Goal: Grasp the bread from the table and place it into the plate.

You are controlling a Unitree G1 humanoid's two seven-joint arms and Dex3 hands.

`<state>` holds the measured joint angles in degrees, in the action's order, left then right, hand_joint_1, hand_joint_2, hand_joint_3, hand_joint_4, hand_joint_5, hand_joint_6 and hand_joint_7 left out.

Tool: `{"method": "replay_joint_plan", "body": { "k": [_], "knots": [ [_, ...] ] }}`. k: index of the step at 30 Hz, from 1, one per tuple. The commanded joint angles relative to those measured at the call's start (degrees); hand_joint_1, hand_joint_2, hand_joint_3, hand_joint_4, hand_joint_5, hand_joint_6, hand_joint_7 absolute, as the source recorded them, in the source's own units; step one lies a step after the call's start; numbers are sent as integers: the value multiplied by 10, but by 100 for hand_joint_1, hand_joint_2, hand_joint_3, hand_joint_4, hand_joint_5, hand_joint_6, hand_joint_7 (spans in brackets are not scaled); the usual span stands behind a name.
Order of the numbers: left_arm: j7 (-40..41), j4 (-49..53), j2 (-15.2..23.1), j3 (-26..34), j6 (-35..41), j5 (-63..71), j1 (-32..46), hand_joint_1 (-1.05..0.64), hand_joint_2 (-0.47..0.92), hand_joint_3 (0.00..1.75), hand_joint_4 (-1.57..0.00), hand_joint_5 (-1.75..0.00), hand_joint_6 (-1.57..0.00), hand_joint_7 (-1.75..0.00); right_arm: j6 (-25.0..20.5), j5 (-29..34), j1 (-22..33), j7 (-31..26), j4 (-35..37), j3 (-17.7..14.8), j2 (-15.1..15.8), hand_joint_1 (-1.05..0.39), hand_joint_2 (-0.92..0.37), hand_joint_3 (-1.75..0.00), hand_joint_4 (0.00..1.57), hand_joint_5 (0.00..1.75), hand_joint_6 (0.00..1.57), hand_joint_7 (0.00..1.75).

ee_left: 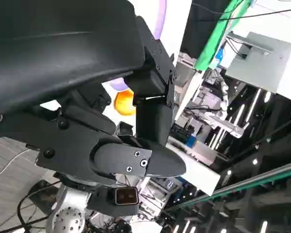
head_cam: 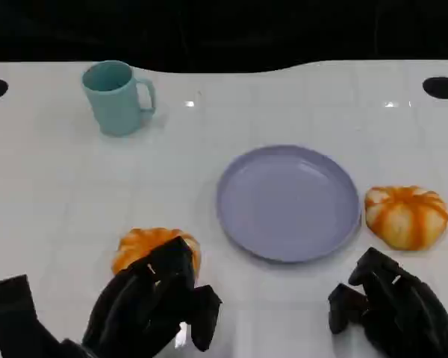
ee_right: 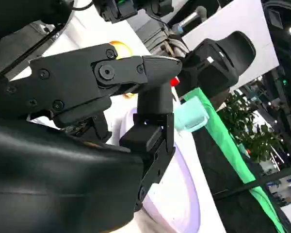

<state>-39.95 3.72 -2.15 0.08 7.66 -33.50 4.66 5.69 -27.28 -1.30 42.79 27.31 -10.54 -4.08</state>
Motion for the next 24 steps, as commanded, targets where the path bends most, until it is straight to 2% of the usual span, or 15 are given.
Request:
{"method": "replay_joint_plan", "body": {
  "k": [1, 20, 24],
  "knots": [
    [-1, -8, 6, 4, 1, 0, 4, -71, 92, 19, -102, -175, -79, -175, -2, -3, 8, 2, -5, -2, 8, -56, -92, -23, 79, 166, 70, 140],
    [-2, -15, 4, 2, 3, -2, 8, -71, 92, 21, -103, -175, -78, -174, -6, -8, 10, 3, -9, -3, 6, -55, -92, -24, 78, 166, 69, 139],
    [14, -23, 8, 0, -50, 43, 10, -70, 92, 23, -100, -175, -75, -175, -4, -6, 12, 3, -10, -2, 5, -55, -92, -25, 78, 166, 69, 139]
  ]
}}
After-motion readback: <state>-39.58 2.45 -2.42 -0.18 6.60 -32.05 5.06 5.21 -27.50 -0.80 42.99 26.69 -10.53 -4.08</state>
